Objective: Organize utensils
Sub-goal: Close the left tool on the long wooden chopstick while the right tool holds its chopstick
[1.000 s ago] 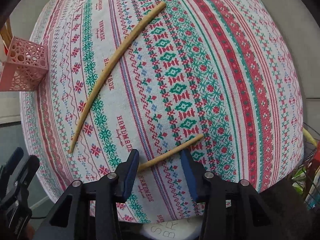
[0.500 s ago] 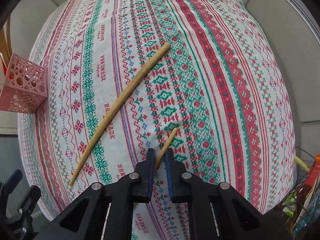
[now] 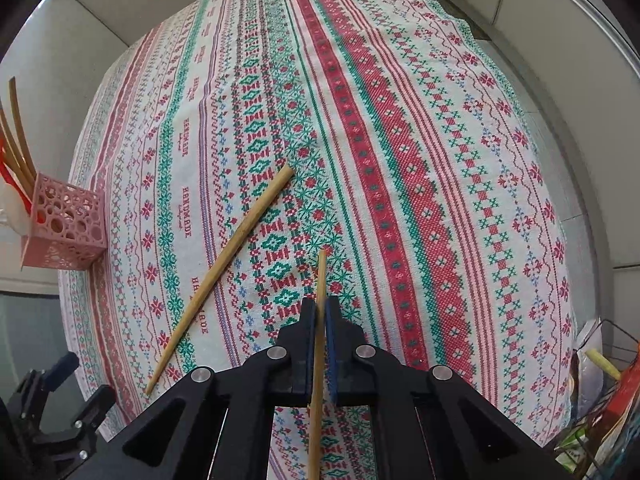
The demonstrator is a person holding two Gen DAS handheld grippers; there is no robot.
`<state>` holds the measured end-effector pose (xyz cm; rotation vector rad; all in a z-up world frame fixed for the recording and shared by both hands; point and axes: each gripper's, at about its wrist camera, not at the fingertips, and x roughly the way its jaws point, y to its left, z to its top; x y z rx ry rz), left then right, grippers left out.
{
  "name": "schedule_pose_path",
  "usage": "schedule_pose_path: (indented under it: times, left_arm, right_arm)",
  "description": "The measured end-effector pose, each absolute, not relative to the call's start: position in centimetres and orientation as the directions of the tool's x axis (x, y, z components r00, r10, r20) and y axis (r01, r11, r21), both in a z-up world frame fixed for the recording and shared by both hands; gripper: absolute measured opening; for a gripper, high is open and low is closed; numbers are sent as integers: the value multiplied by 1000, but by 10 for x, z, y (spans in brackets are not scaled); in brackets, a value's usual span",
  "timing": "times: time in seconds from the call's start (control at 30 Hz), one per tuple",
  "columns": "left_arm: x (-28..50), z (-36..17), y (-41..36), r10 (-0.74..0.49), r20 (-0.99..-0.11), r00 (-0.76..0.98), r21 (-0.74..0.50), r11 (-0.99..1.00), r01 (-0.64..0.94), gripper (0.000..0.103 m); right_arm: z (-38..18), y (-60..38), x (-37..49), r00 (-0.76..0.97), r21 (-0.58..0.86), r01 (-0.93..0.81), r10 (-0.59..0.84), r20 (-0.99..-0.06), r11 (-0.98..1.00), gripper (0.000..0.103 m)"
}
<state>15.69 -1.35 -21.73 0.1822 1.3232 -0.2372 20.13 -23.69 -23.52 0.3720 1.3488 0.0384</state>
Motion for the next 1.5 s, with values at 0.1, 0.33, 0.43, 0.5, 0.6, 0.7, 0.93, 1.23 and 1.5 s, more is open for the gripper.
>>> schedule_pose_path:
  times: [0.1,0.33,0.43,0.5,0.6,0.7,0.93,1.23,1.5]
  left_arm:
    - [161,-219,-35,-87,-969,233,-10,949,315,78]
    - [175,-225,-92,-155,-958,241,-43,909,416,70]
    - [185,-229,-112,-197,-953,229,-78,893,444,54]
    - [196,-235,-122,-222,-952,212,-107,887,449,41]
    - [211,-241,-136,-241,-949,204,-131,888,440,34]
    - [224,-245,-149,-248,-944,219,-130,887,443,31]
    - [251,-255,-170,-250,-939,236,-125,888,443,31]
    - [262,-261,-192,-171,-946,274,-38,901,432,17]
    - [255,-253,-175,-175,-932,316,-40,919,393,8]
  right_arm:
    - [-226,-256,193,265,319,180,266,-927,931,5]
    - [-202,-284,169,347,370,184,292,-891,911,5]
    - [-197,-284,168,366,385,182,301,-880,905,5]
    - [-198,-282,168,375,393,182,306,-875,901,5]
    - [-202,-286,168,377,410,186,320,-869,893,5]
    - [-208,-292,167,361,418,187,333,-871,889,5]
    - [-209,-310,167,356,436,187,353,-866,881,5]
    - [-203,-315,175,358,447,175,367,-859,877,5]
    - [-194,-305,171,374,456,155,376,-848,876,5]
